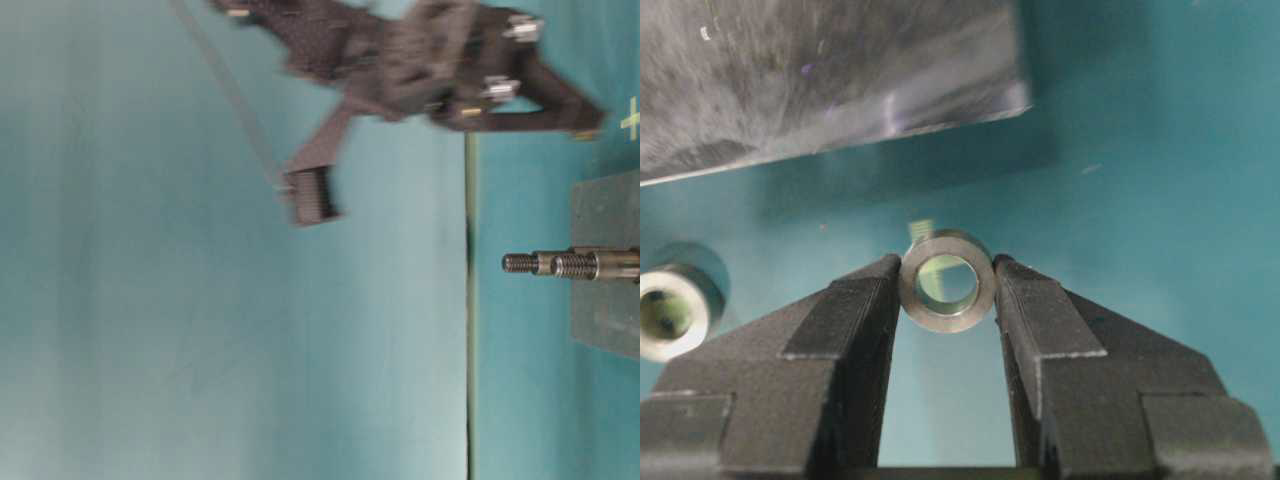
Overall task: Insert the washer onto the shaft.
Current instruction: 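Lift the washer and carry it above the upper steel shaft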
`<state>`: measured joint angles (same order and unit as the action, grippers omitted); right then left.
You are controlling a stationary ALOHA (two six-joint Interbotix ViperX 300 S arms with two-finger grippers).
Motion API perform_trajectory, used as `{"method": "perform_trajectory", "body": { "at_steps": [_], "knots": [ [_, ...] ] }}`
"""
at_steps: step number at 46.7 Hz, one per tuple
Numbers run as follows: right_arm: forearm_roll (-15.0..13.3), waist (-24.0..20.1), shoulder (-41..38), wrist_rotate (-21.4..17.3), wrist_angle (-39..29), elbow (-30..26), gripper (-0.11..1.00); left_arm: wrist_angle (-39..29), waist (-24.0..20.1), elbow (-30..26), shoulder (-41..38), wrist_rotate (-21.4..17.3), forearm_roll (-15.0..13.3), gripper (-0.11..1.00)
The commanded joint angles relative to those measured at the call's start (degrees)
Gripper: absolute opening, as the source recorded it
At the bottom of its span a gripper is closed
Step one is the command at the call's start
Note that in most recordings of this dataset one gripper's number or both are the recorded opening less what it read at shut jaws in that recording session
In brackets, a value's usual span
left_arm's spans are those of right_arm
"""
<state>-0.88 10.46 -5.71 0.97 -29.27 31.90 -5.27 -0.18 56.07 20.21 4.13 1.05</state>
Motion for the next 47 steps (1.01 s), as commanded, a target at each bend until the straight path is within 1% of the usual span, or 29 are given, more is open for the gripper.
{"method": "perform_trajectory", "body": {
  "at_steps": [1,9,15,31,39,47],
  "knots": [
    [-0.62,-0.79,3.16,0.18,-1.67,-2.37,0.34,1.32,0.0,-0.88,0.26,0.09,0.18,0.0],
    [-0.62,-2.11,3.25,0.26,-2.72,-5.27,0.34,1.41,0.0,-0.7,0.26,0.09,0.18,0.0],
    [-0.62,-2.99,2.02,0.26,-2.9,-8.53,0.34,1.49,-0.09,-0.7,0.26,0.09,0.18,0.0],
    [-0.79,-3.08,-2.64,0.62,-4.04,-16.17,0.34,1.49,0.0,-0.88,0.26,-0.26,0.18,0.0],
    [-0.88,-3.08,-3.87,1.41,-5.98,-18.19,0.34,1.41,-0.09,-0.79,0.35,-0.26,0.18,0.0],
    [-0.88,-3.08,-4.66,2.2,-6.42,-18.54,0.34,1.41,-0.09,-0.62,0.26,-0.26,0.18,0.0]
  ]
}}
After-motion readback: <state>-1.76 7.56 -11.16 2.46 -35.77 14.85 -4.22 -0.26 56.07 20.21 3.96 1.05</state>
